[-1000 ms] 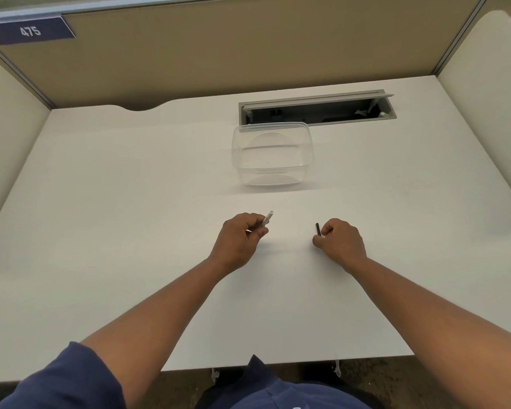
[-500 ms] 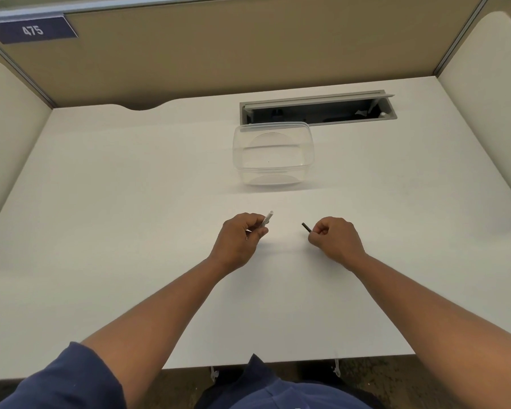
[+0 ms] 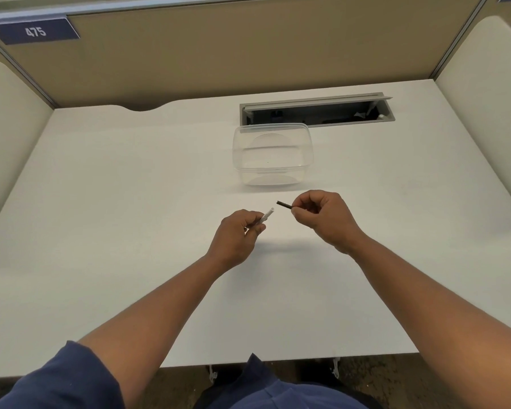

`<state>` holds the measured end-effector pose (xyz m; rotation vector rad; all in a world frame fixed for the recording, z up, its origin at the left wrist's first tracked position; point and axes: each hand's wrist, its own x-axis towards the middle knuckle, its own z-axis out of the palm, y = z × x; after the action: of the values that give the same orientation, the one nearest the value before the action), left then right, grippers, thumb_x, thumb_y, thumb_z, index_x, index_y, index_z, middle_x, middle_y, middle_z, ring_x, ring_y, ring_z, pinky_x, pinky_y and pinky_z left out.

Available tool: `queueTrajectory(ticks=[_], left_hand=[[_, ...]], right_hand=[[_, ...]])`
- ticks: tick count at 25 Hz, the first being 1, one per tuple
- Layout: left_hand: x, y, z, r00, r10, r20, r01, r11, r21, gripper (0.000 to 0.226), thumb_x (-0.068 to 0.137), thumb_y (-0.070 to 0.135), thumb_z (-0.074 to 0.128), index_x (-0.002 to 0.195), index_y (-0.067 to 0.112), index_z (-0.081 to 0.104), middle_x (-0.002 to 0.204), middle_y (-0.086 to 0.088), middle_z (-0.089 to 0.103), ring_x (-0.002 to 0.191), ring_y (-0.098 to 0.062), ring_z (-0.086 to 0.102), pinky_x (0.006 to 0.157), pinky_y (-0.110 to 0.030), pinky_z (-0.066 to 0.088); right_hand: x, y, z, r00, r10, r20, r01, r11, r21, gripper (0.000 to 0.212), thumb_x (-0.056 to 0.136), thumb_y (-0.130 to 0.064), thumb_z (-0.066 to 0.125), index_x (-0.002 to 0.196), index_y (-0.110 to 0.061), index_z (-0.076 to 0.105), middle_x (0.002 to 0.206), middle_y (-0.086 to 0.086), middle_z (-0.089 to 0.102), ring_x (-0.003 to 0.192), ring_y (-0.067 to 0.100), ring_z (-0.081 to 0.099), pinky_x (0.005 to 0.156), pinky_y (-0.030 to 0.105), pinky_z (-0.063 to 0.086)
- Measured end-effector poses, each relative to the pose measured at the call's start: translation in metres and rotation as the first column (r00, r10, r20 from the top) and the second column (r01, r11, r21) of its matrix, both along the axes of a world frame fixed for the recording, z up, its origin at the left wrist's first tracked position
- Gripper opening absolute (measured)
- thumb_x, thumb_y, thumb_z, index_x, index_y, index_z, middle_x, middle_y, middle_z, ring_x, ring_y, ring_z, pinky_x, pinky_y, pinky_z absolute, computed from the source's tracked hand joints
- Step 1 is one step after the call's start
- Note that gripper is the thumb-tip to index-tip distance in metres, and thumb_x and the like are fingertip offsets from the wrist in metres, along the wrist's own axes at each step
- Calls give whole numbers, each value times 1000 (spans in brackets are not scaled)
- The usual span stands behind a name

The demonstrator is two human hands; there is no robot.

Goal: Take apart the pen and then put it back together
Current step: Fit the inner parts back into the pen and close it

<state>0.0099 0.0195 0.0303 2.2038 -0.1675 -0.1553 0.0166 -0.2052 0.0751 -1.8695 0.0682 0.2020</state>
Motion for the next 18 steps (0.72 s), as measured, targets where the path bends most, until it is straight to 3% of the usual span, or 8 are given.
queueTrajectory(ticks=[6,10,12,18], left_hand=[[2,4,3,998,-18,61,16,999,42,13,95,15,66,106,19,72,94,6,65,90,-15,61,81,-31,50],[2,5,3,997,-34,68,29,997,68,17,95,16,65,109,19,74,89,15,60,86,3,56,77,-12,40],[2,7,4,996,-48,70,41,995,93,18,96,16,64,111,20,74,88,14,58,86,5,54,74,-8,36],[4,13,2,987,-101,122,77,979,186,24,96,16,64,117,23,74,91,7,59,93,-19,51,79,-30,45]], right_hand=[[-3,-1,3,999,49,-2,-49,999,8,6,85,-10,72,80,-14,73,68,-6,63,59,10,48,55,18,41],[-4,-2,2,998,61,-14,-61,998,-15,7,85,-10,72,80,-16,74,67,-10,64,59,7,50,55,16,42],[-3,-3,3,997,76,-19,-76,997,-29,8,85,-10,73,80,-16,74,66,-12,64,58,5,51,54,14,41],[0,-7,2,993,114,-27,-117,982,-147,11,85,-11,74,80,-22,76,68,-11,66,59,2,54,57,11,43]])
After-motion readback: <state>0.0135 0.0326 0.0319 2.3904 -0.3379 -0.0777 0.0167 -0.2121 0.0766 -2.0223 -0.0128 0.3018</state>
